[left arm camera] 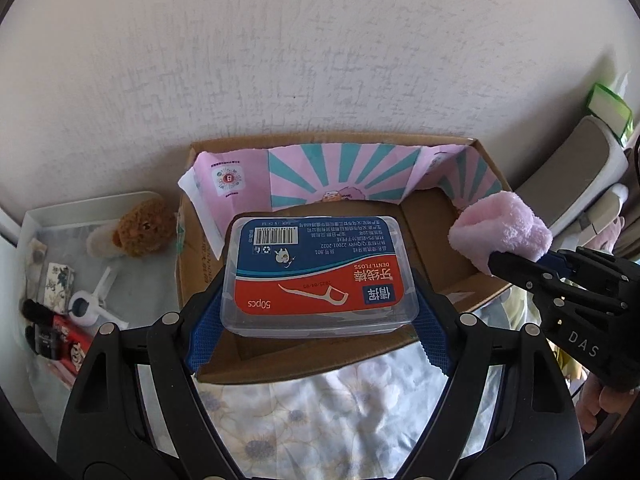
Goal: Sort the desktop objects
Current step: 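Carry the floss box with the left tool while the right tool carries the slipper into the cardboard box, then open both tools and withdraw from the cardboard box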
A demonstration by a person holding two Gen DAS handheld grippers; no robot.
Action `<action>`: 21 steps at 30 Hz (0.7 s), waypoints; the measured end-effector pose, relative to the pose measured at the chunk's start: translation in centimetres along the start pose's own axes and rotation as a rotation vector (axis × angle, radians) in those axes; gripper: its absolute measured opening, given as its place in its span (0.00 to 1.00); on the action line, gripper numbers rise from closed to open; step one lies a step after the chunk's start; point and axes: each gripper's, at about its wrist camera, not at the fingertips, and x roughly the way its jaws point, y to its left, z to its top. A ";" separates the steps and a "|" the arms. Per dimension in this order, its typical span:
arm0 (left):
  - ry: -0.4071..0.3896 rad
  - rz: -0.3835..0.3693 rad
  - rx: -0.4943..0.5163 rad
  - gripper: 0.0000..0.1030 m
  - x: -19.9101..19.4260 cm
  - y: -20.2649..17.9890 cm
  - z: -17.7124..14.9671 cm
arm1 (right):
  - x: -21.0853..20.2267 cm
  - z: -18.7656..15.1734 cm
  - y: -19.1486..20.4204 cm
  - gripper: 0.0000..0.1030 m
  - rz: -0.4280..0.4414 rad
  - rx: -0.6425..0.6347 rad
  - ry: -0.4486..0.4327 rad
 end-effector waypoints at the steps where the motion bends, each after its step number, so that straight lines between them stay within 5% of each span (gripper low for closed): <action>1: 0.001 0.002 -0.002 0.78 0.1 0.0 0.1 | 0.1 0.0 -0.1 0.21 0.002 -0.001 0.003; 7: -0.005 0.008 -0.004 0.78 0.1 -0.1 0.5 | 0.5 0.2 -0.4 0.22 0.012 0.008 0.012; 8: -0.005 0.013 -0.013 0.79 0.1 -0.1 0.7 | 0.4 0.3 -0.5 0.29 0.024 0.014 0.006; 11: 0.005 0.014 -0.060 0.91 0.0 0.4 1.1 | -0.1 0.6 -0.8 0.71 0.046 0.045 -0.004; 12: -0.001 0.005 -0.072 0.96 -0.1 0.6 1.1 | -0.4 0.6 -0.9 0.75 0.048 0.055 -0.015; 21: -0.048 0.053 -0.111 0.98 -1.6 1.8 1.3 | -1.4 0.8 -0.9 0.75 0.056 0.071 -0.026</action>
